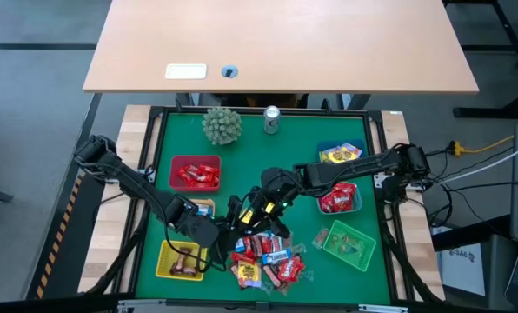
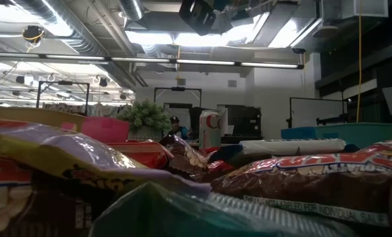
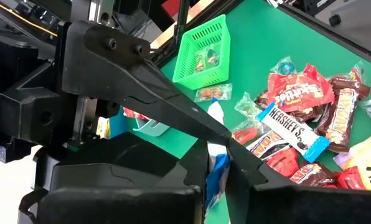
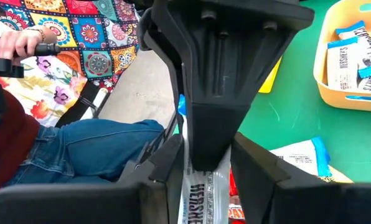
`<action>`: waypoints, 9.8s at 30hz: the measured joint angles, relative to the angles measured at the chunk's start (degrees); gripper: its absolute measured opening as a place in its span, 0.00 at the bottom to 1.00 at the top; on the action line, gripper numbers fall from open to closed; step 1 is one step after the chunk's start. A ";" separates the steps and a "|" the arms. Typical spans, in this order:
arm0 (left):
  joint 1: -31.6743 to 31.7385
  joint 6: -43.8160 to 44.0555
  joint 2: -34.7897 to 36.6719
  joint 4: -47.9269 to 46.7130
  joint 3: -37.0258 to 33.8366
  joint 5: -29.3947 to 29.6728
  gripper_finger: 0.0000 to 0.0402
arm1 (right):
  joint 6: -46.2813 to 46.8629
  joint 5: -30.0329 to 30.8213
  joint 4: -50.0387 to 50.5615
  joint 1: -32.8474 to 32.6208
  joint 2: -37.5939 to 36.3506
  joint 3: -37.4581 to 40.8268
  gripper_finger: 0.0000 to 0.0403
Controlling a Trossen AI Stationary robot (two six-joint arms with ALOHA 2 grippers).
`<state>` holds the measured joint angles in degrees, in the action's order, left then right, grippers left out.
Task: Sort candy
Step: Put the white chocolate bar into the orange bin, then put the white-red chocolate bar into the yellow bin
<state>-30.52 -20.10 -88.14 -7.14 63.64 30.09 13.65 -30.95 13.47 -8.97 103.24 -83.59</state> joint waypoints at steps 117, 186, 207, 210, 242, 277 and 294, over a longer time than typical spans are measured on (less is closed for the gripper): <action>3.57 62.45 9.35 -31.57 0.00 3.95 0.34 | -15.85 19.85 6.03 7.13 -1.75 20.39 0.31; 8.60 10.29 2.93 -20.69 0.02 2.84 0.34 | 12.25 8.79 4.06 8.24 -1.86 10.10 0.31; 7.58 8.90 2.95 -20.63 0.02 4.00 0.34 | 22.11 2.73 -2.00 8.24 -1.86 10.10 0.31; 7.58 8.90 2.95 -20.63 0.02 3.98 0.34 | 22.15 2.01 -2.99 8.26 -1.86 10.10 0.31; 7.58 9.58 2.97 -20.61 0.02 3.15 0.16 | 20.50 1.27 -4.87 8.26 -1.84 10.09 0.31; -1.10 60.91 2.97 -25.12 0.02 -42.82 0.17 | 7.89 0.11 17.09 8.24 -1.84 10.10 0.53; -14.16 104.48 2.97 -45.80 0.02 -42.89 0.20 | 6.84 4.49 17.62 8.22 -1.84 10.10 0.52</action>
<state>-44.69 84.39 -85.17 -52.94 63.66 -12.80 20.49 -26.46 31.09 -0.75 101.41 -73.49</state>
